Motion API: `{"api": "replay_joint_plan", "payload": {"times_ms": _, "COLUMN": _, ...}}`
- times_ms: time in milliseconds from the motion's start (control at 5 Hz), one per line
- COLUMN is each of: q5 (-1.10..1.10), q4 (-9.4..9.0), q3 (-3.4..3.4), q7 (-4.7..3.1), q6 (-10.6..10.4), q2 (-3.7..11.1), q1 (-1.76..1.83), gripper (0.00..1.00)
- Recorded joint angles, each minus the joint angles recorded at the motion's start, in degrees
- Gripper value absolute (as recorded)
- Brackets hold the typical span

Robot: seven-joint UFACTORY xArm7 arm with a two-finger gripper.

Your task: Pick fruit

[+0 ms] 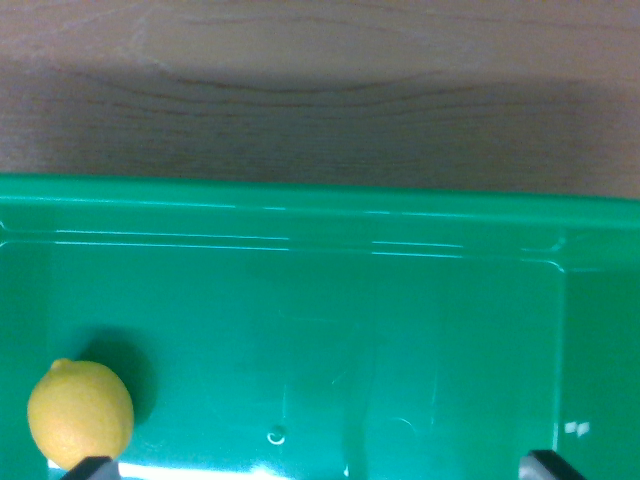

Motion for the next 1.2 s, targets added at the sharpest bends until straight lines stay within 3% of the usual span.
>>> {"api": "replay_joint_plan", "payload": {"times_ms": 200, "q5": 0.04, "q4": -1.84, "q3": 0.7, "q7": -1.58, "q6": -2.52, "q2": 0.79, "q1": 0.47, "gripper": 0.0}}
{"api": "replay_joint_plan", "payload": {"times_ms": 400, "q5": 0.04, "q4": -1.84, "q3": 0.7, "q7": -1.58, "q6": -2.52, "q2": 0.79, "q1": 0.47, "gripper": 0.0}}
{"api": "replay_joint_plan", "payload": {"times_ms": 600, "q5": 0.08, "q4": -3.73, "q3": 1.42, "q7": -3.2, "q6": -5.11, "q2": 1.59, "q1": 0.95, "gripper": 0.0}}
{"api": "replay_joint_plan", "payload": {"times_ms": 800, "q5": 0.08, "q4": -3.73, "q3": 1.42, "q7": -3.2, "q6": -5.11, "q2": 1.59, "q1": 0.95, "gripper": 0.0}}
{"api": "replay_joint_plan", "payload": {"times_ms": 1000, "q5": 0.12, "q4": -5.6, "q3": 2.13, "q7": -4.8, "q6": -7.66, "q2": 2.39, "q1": 1.42, "gripper": 0.0}}
{"api": "replay_joint_plan", "payload": {"times_ms": 1200, "q5": 0.12, "q4": -5.6, "q3": 2.13, "q7": -4.8, "q6": -7.66, "q2": 2.39, "q1": 1.42, "gripper": 0.0}}
